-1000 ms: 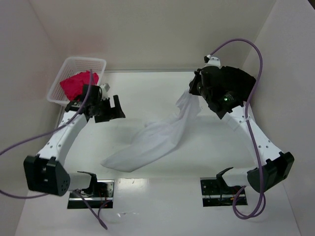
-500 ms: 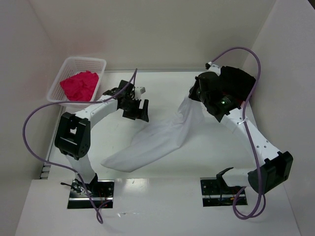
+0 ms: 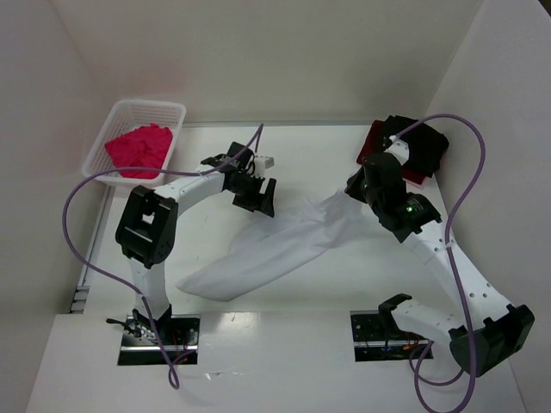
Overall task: Fold and stack the t-shirts
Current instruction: Flatten out the tshirt
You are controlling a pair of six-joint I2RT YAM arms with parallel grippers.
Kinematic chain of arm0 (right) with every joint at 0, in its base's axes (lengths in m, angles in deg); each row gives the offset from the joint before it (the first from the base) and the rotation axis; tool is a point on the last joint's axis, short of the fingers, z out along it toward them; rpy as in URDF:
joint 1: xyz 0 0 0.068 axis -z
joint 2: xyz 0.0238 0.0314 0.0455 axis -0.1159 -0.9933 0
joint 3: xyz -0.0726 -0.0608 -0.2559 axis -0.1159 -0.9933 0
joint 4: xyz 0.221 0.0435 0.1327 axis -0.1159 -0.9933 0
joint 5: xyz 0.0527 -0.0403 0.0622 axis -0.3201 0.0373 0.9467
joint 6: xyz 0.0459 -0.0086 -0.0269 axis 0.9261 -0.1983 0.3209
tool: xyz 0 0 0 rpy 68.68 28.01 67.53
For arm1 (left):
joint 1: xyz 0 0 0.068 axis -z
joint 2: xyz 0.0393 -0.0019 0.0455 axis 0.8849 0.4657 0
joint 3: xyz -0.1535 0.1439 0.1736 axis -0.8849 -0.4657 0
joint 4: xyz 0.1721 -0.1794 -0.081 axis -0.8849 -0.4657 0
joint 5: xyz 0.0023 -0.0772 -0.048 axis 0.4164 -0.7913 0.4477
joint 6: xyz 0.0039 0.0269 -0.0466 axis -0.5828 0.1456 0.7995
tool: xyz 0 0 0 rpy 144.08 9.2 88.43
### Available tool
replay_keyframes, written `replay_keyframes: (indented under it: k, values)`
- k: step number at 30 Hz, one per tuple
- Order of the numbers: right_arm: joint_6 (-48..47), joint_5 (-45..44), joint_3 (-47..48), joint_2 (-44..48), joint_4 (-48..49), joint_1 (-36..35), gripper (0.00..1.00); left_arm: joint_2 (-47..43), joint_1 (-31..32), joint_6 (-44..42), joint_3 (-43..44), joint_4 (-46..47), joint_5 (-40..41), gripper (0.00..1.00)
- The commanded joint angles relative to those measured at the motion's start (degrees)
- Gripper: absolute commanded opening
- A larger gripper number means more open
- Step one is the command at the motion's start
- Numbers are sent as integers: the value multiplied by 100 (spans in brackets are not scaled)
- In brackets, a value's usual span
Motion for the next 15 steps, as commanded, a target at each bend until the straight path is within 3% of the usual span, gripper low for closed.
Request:
replay_keyframes:
  k: [1,12,15]
  values:
    - [333,-97,-170,230,-182,34,0,184,196,-148,262,84,-211,86]
    - [219,-27,-223,389,-183,263,0,361,249,150,139,163,606,80]
    - [105,-27,-223,327,-131,263,0,308,-22,527,25,452,520,79]
